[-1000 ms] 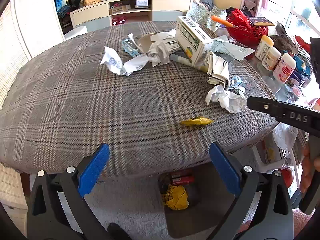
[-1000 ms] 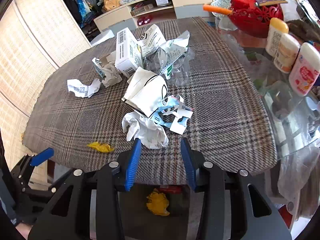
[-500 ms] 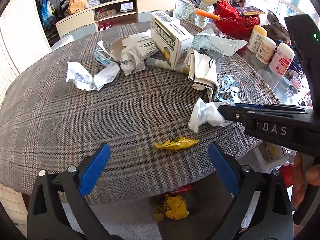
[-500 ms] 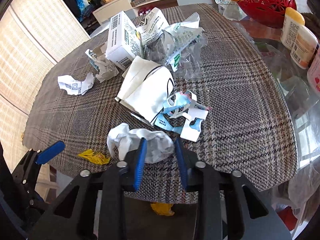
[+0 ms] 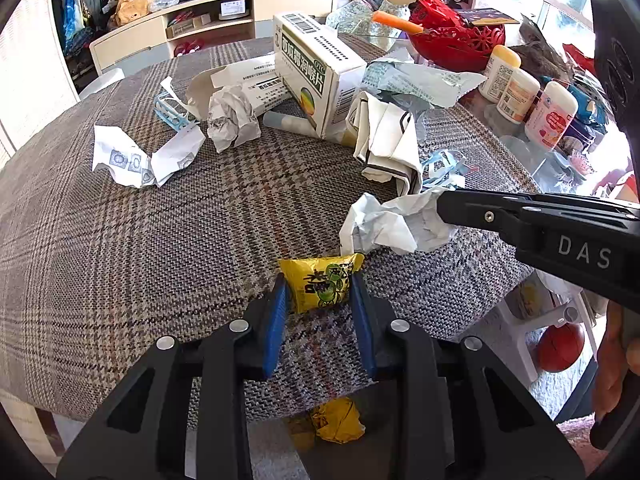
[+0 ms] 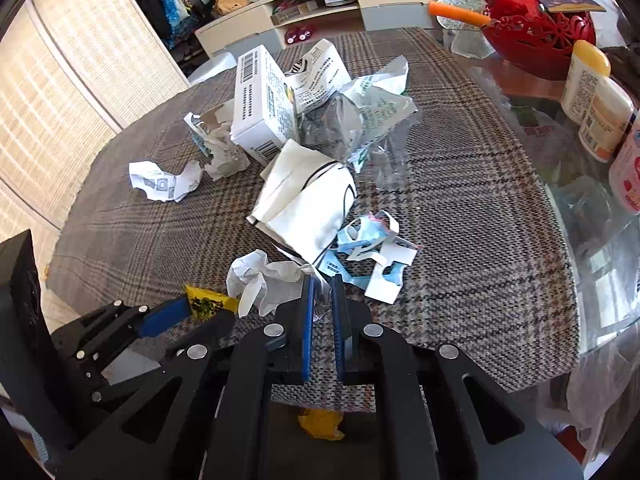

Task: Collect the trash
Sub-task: 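Grasp the white tissue with the right tool while the left tool grasps the yellow wrapper, then lower the tissue and yellow wrapper into the bin and open both tools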

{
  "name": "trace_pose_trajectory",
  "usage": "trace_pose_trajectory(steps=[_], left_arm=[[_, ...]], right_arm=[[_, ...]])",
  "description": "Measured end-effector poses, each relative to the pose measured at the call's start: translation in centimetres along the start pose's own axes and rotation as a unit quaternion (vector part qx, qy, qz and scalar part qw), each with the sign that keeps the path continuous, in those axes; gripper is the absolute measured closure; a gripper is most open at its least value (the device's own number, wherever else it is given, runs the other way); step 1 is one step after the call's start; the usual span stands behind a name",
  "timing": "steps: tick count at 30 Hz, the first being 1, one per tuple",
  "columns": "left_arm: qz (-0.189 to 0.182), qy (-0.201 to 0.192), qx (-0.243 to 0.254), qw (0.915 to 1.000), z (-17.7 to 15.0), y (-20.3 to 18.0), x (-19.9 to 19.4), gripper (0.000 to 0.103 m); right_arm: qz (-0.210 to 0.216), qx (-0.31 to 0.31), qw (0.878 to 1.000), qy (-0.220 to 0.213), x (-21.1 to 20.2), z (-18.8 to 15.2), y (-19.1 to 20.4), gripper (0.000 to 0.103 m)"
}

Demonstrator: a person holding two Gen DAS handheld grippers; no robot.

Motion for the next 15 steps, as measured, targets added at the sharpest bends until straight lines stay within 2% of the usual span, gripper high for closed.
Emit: trace_pose_trajectory(steps=[4,12,13,15], left_arm=[[-0.005,-0.001,0.008,1.0000,0.1,-0.3,0.1,0.078],[0.004,-0.004,0.018,0.9998,0.8,-1.0,0.6,0.078],[0.005,-0.006,0.018,0.9998,0.8,-1.1,0.7,0.079],[0.013,-0.009,0.021,0.9996,0.9,-1.2,0.8,0.088]], right_arm=[[-0.022,-0.011,1.000,-0.015,-1.1,-0.1,0.1,0.093],[-0.033,-0.015,0.999,-0.029,-2.9,-0.5,-0.3,0.094],[-0.032,-0.015,0.999,-0.031,-3.2,-0.6,-0.5,0.094],[-0.033,-0.014,0.999,-0.034,-3.7,-0.9,-0.7,0.094]])
Point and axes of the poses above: each gripper's, at about its wrist camera, not at the fingertips, and x roughly the way its jaws point, y to its left, z to its top, the point moved 1 cm from there along x, roughly the way its jaws point, and after that the axes turned 5 degrees about y, right-handed, at the moved point
